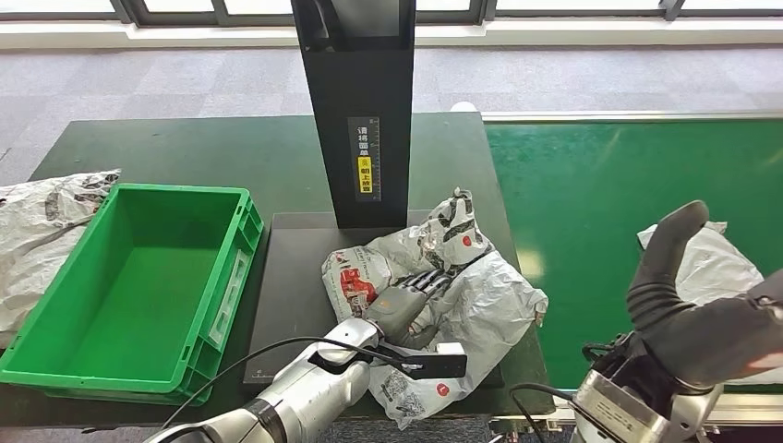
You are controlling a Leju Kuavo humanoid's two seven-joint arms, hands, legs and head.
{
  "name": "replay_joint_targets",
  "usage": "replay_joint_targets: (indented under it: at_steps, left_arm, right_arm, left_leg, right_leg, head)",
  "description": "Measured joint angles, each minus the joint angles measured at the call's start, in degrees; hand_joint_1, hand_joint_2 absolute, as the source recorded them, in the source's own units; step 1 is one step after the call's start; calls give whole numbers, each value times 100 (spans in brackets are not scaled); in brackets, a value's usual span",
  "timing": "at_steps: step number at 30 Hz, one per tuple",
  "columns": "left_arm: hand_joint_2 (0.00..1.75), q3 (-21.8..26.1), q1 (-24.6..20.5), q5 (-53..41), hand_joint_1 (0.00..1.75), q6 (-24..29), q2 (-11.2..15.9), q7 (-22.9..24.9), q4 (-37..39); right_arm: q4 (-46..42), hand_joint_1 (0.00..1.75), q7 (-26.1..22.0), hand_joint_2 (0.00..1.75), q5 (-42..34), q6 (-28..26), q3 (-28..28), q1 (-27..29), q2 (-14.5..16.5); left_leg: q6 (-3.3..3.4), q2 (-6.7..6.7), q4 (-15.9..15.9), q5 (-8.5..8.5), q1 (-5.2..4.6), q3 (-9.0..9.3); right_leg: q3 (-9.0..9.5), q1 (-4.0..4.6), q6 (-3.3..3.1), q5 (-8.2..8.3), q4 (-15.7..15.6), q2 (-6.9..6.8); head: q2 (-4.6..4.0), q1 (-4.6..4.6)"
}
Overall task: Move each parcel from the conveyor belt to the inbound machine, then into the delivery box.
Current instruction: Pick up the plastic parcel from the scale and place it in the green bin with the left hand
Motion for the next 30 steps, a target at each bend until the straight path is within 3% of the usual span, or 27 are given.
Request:
replay_joint_targets:
  at_steps: [1, 5, 11, 15, 25, 28, 30]
  left_arm:
    - [175, 0, -1, -9, 0, 4, 1, 10, 7]
    - [175, 1, -3, -40, 143, 8, 2, 28, 17]
    - [175, 2, -22, -66, 143, -13, 2, 29, 43]
    - [175, 2, -57, -83, 175, -13, 2, 30, 62]
    - [175, 23, -82, -151, 175, 134, 2, -71, 67]
    - [175, 73, -62, -226, 175, 470, 2, -99, 60]
    - [175, 126, -11, -315, 175, 1078, 3, -83, 19]
  right_arm:
    - [24, 0, 0, 175, 6, 1, 0, -4, 1]
    - [85, 0, 0, 175, 14, 2, 0, -20, 3]
    - [143, 0, 0, 175, 14, 2, 0, -58, 10]
    - [164, 0, 0, 175, 14, 2, 0, -65, 13]
    - [248, 0, 1, 175, 56, 2, 0, -75, 13]
    - [259, 0, 1, 175, 62, 2, 0, -76, 13]
    - [266, 0, 0, 175, 69, 2, 0, -76, 13]
  left_leg:
    - [0, 0, 0, 0, 0, 2]
    - [0, 0, 0, 0, 0, 5]
    - [0, 0, 0, 0, 0, 9]
    - [0, -1, 0, 0, 0, 12]
    - [0, -1, -1, -1, 0, 13]
    - [0, -1, -1, 0, 0, 11]
    - [0, 0, -1, 0, 0, 7]
  right_leg:
    - [2, 0, 0, 0, 0, 0]
    - [6, 0, 0, 0, 0, 0]
    - [10, 0, 0, 0, 0, 0]
    - [13, 0, 0, 0, 0, 0]
    - [13, 0, 0, -1, 0, 0]
    - [11, 0, 0, -1, 0, 1]
    - [6, 0, 0, -1, 1, 1]
  head:
    - [0, 0]
    - [0, 0]
    - [0, 0]
    - [0, 0]
    - [0, 0]
    - [0, 0]
    - [0, 0]
